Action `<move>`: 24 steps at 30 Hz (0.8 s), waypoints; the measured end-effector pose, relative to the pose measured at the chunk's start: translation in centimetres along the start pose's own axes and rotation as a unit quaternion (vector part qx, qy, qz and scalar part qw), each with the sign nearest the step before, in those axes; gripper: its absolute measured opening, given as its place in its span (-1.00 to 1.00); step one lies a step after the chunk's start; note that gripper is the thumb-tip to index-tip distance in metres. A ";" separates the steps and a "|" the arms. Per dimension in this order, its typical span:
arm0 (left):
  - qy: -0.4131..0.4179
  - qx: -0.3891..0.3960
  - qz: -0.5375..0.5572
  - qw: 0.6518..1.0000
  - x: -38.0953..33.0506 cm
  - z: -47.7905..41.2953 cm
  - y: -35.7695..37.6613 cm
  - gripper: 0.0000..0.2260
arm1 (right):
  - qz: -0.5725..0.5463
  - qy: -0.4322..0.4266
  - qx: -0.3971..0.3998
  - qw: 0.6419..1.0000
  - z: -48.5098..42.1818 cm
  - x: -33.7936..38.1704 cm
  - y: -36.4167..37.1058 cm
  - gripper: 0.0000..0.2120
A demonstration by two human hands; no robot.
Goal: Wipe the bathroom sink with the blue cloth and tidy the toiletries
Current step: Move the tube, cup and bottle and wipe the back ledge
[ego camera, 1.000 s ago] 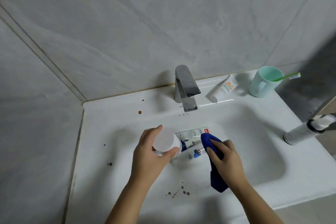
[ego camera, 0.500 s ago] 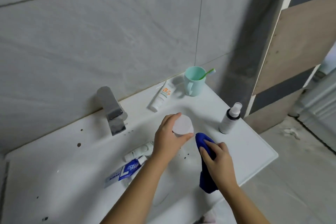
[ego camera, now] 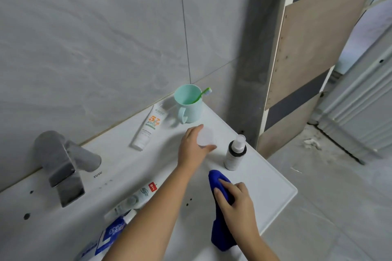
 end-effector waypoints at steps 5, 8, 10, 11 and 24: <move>0.026 0.014 -0.022 0.999 -0.3 -0.7 1.4 -0.37 | -0.001 -0.010 0.002 1.000 0.1 0.1 -0.2 -0.74; 0.030 0.031 -0.011 0.999 -0.2 -0.2 1.0 -0.34 | 0.003 -0.013 0.006 1.000 0.4 0.3 -0.4 -0.74; 0.043 0.026 -0.019 0.999 0.1 1.1 0.0 -0.34 | 0.007 -0.013 0.011 1.000 0.8 0.6 -0.6 -0.75; 0.050 0.023 -0.028 0.998 0.4 2.1 -0.8 -0.36 | 0.009 -0.015 0.012 1.000 1.0 0.8 -0.7 -0.75; -0.024 -0.104 -0.048 0.993 9.8 26.1 -13.1 -0.78 | 0.058 -0.069 0.159 0.983 11.0 1.6 4.9 -0.74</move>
Point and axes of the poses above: each hand's wrist, its own z-axis away from the middle knuckle, its own y-axis out of the palm, x = y × z, the point moved 7 cm from there along -z, towards the middle knuckle, and after that the axes turned 9 degrees about -z, right-handed, at the moved point
